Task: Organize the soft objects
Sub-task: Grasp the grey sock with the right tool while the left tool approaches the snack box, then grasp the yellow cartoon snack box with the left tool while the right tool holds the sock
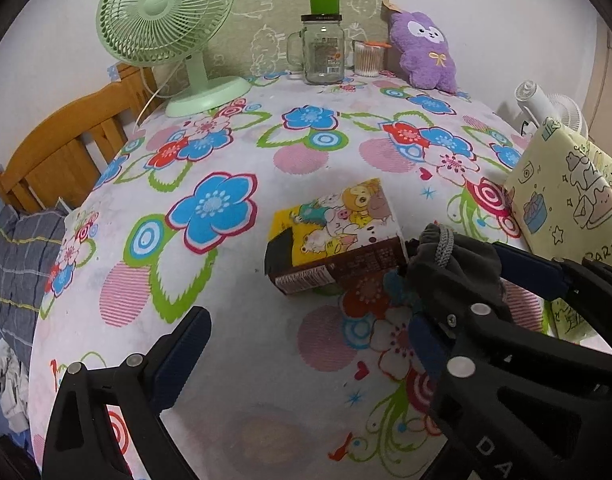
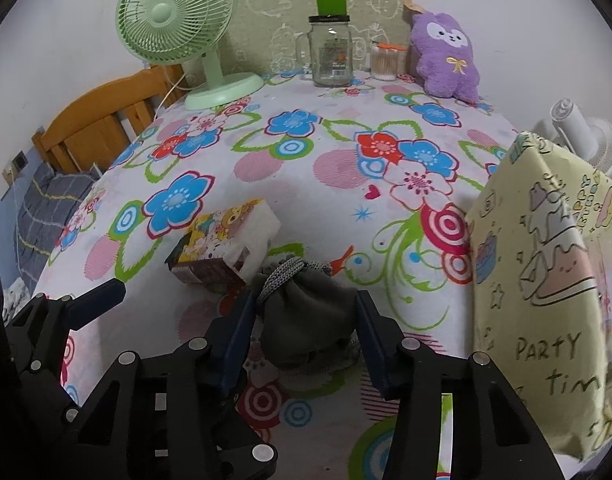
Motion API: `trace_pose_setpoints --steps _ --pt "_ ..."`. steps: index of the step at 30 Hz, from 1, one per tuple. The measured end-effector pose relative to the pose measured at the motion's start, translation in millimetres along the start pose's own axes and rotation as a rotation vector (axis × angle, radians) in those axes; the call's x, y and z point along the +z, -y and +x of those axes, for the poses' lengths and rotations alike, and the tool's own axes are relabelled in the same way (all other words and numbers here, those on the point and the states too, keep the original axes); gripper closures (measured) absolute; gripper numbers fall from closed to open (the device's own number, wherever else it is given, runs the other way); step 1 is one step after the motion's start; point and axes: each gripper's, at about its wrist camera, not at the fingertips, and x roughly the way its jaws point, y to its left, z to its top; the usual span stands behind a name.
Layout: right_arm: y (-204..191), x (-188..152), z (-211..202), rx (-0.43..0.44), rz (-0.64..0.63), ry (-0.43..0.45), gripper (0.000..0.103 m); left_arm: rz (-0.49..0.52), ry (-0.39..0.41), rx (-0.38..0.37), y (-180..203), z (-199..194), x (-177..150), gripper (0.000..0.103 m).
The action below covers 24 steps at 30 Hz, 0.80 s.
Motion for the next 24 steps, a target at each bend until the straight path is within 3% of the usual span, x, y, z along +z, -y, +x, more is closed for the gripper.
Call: trace_pose_setpoints --steps 10,24 --pt "16 13 -11 -0.029 0.030 0.043 0.052 0.002 0.016 0.005 11 4 22 0.003" --pt "20 22 8 -0.044 0.056 0.020 0.053 -0.030 -0.028 0.003 7 29 29 0.003"
